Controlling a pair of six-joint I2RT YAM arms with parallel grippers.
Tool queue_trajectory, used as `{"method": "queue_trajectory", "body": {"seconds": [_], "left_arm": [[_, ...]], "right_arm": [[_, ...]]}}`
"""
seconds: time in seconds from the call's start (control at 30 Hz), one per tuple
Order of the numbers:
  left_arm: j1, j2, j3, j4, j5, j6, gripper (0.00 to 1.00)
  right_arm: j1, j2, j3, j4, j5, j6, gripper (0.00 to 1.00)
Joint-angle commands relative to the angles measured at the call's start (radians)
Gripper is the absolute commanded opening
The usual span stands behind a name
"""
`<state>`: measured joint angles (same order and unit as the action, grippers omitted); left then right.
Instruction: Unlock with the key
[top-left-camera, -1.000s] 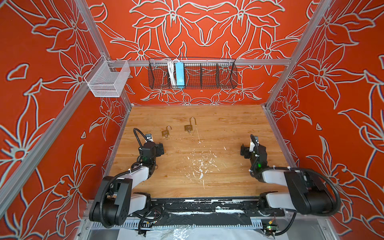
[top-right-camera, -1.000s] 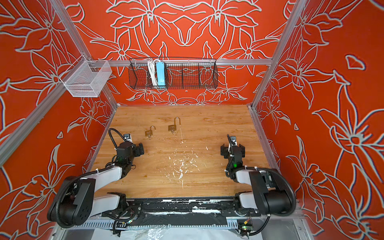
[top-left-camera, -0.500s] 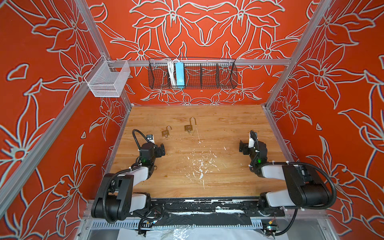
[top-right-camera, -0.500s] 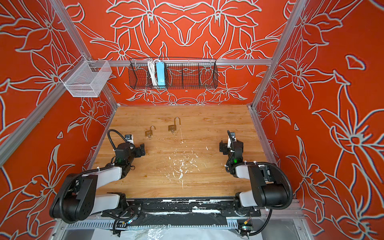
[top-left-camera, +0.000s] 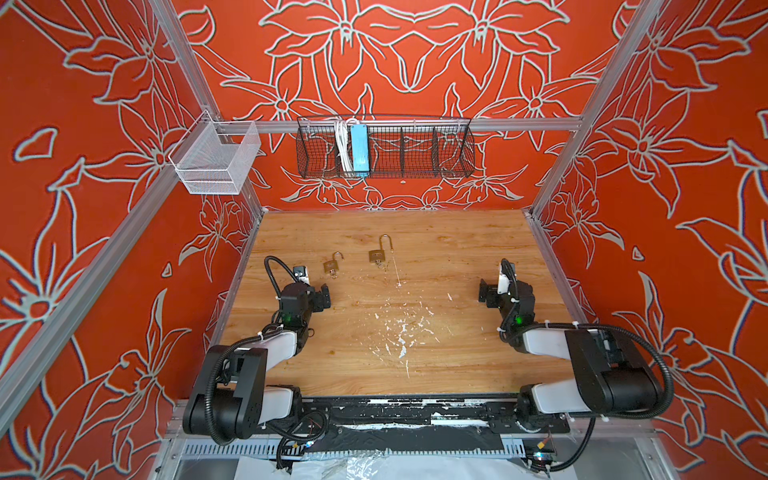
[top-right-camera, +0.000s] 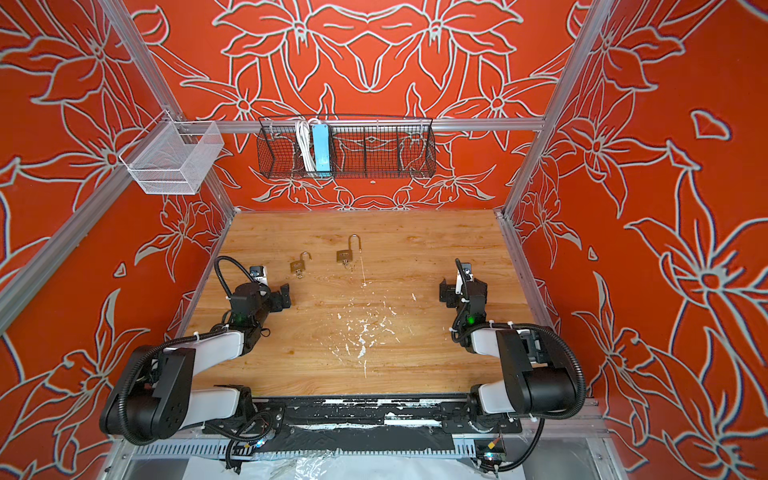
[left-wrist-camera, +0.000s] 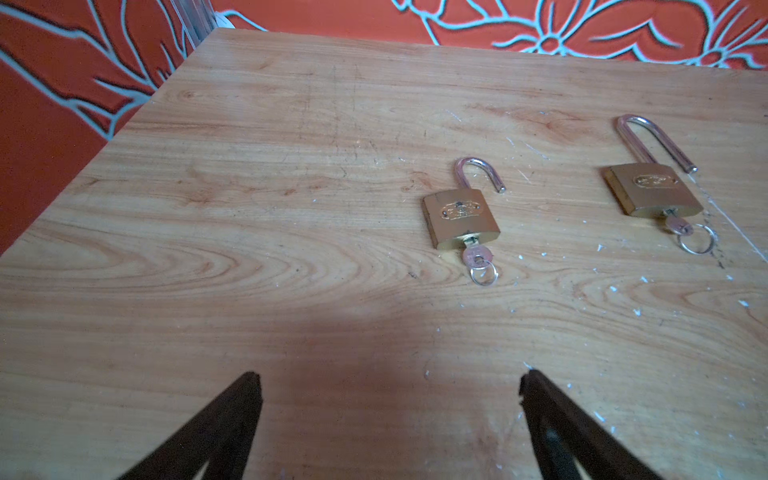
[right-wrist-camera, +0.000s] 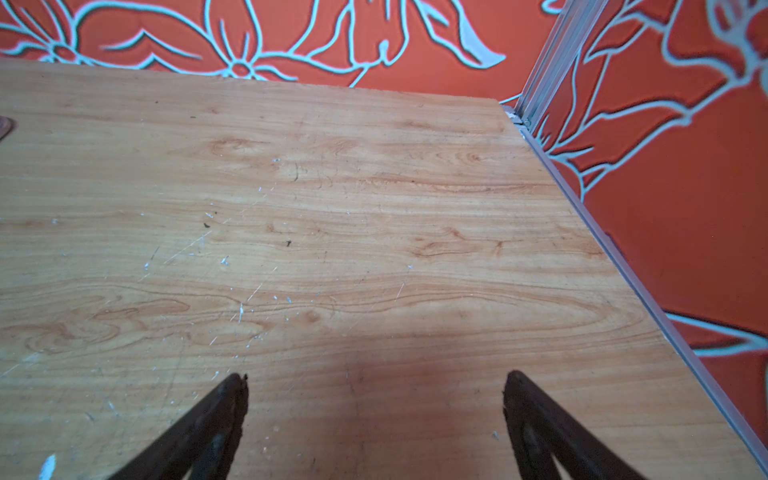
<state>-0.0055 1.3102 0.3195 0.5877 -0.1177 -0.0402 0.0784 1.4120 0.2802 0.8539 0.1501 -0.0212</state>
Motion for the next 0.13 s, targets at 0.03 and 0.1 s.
{"method": "queue_trajectory", "body": {"seconds": [0.03,0.1], "left_arm": [[0.006,0.004,0.02,0.011,0.003,0.013,0.97],[0.006,0.0,0.018,0.013,0.003,0.013,0.97]], "right_arm": [[-0.005,-0.031,-0.082,0.143,0.105,0.04,0.98],[-0.005,-0.027,-0.087,0.156,0.096,0.033,0.98]]}}
